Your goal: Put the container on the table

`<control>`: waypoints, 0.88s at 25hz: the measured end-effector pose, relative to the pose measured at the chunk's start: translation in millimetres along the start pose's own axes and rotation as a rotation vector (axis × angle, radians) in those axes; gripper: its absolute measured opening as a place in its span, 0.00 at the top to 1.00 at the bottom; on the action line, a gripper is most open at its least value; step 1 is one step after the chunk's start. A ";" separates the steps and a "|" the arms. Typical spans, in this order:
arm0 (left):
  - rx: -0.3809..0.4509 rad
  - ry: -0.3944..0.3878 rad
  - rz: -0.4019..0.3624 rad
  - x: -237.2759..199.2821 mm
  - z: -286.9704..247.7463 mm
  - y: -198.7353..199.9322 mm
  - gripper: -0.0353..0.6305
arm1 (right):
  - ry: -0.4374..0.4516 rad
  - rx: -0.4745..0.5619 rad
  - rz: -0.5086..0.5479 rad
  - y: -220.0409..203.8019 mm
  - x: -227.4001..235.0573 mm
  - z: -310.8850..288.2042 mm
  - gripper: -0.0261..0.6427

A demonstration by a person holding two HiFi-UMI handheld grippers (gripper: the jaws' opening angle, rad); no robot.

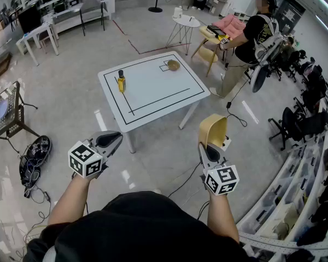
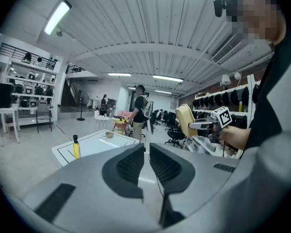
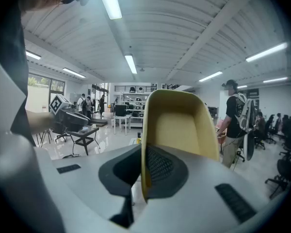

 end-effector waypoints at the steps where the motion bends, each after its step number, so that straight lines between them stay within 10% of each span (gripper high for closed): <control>1: -0.003 0.006 0.002 1.3 -2.3 -0.9 0.88 | 0.001 0.002 -0.003 -1.1 4.3 0.0 0.95; 22: -0.004 0.093 -0.004 25.9 -78.7 16.7 0.88 | 0.121 0.041 0.019 -2.8 89.7 -37.7 0.95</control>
Point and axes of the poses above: the fingertips, and each gripper's own axes: z backward along the fingers, x to its right, y out of its top, the point moved 9 cm from there along z, backward along the fingers, and after that the axes turned 13 degrees about -y, right-handed, at the moved point
